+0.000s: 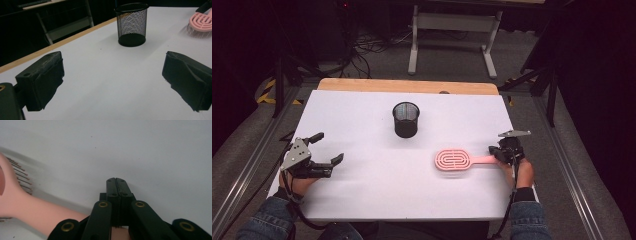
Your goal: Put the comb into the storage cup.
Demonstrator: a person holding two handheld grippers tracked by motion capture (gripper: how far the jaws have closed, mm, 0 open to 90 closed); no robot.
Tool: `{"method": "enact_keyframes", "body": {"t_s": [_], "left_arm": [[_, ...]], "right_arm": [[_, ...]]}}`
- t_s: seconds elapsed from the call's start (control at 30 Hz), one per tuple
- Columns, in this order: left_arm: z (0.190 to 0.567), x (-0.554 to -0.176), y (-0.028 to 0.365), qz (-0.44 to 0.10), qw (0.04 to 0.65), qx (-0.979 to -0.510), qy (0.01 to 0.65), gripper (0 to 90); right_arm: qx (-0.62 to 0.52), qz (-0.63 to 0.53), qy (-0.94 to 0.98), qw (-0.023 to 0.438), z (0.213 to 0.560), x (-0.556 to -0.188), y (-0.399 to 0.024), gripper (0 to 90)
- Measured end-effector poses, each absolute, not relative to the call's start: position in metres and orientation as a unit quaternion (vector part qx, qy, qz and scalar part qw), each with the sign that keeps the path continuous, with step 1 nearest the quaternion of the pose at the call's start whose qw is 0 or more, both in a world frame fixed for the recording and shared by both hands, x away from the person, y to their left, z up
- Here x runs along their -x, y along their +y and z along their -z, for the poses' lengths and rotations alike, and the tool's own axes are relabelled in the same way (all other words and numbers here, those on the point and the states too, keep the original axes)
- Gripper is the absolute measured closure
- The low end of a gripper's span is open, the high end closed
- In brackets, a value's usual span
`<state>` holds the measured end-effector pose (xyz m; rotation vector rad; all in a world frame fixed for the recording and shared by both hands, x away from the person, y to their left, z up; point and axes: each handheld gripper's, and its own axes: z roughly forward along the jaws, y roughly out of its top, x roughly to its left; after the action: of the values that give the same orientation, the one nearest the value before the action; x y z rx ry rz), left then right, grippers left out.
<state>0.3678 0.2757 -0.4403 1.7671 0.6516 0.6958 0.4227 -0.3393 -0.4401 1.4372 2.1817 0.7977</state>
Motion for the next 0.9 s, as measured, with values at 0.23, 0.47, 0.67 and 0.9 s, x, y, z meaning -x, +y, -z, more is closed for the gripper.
{"method": "enact_keyframes", "body": {"t_s": [0.23, 0.47, 0.67, 0.9], "left_arm": [[0.441, -0.368, 0.275, -0.291, 0.537, -0.744, 0.273, 4.9], [0.440, -0.367, 0.276, -0.291, 0.537, -0.744, 0.273, 5.0], [0.440, -0.367, 0.276, -0.290, 0.536, -0.744, 0.274, 5.1], [0.440, -0.367, 0.276, -0.290, 0.536, -0.744, 0.273, 5.3]], "right_arm": [[-0.513, -0.285, 0.785, 0.197, 0.441, -0.418, -0.337, 90.0], [-0.507, -0.284, 0.792, 0.188, 0.440, -0.413, -0.334, 90.0], [-0.504, -0.285, 0.796, 0.177, 0.439, -0.406, -0.331, 89.9], [-0.487, -0.281, 0.808, 0.175, 0.439, -0.396, -0.325, 89.8]]}}
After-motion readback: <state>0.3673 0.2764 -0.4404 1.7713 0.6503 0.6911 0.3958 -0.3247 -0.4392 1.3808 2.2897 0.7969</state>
